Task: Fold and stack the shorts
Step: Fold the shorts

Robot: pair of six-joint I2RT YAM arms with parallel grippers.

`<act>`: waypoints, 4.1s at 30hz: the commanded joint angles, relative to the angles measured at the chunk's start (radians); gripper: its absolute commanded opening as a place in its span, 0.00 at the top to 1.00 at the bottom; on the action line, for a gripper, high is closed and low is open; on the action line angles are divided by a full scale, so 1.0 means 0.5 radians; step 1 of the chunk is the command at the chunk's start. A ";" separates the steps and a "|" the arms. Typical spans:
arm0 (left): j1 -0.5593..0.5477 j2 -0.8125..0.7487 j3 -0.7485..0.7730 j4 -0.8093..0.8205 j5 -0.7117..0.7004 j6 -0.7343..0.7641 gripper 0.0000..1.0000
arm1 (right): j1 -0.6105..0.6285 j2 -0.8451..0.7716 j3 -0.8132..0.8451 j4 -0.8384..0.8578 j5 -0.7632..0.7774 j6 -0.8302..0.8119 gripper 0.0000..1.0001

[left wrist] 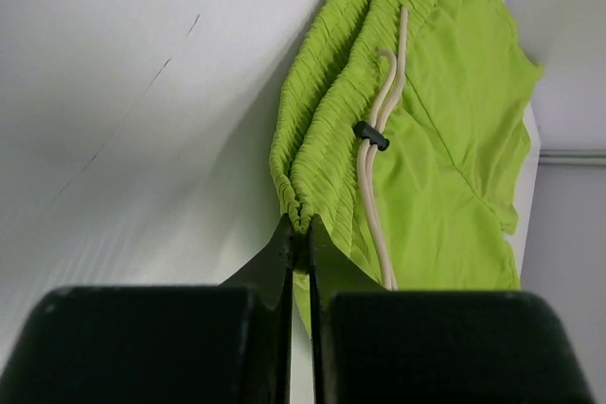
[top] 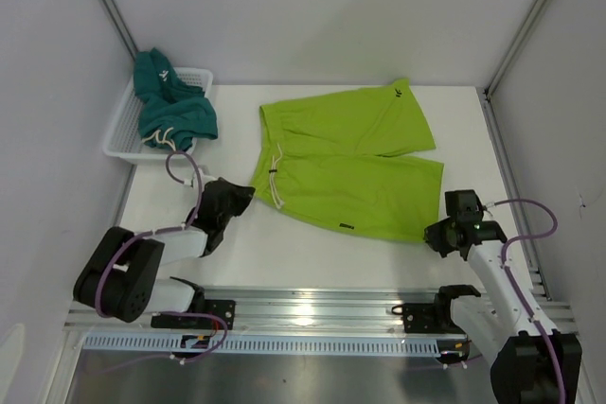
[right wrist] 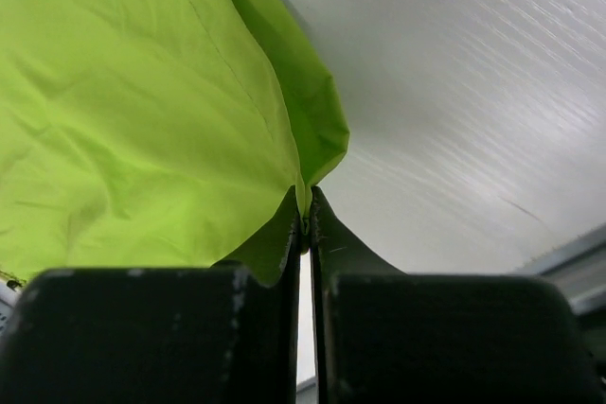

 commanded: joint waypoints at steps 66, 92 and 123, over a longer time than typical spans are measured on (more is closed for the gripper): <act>0.079 -0.302 1.231 -2.079 -0.239 -0.226 1.00 | 0.067 0.907 1.736 -0.020 0.101 -0.355 1.00; 0.119 -1.044 0.919 -2.370 -0.018 -0.183 1.00 | 0.147 0.036 1.433 -0.520 -0.022 -0.377 1.00; 0.171 -0.965 1.235 -2.518 -0.122 -0.156 1.00 | 0.150 0.508 1.860 -0.263 -0.068 -0.536 1.00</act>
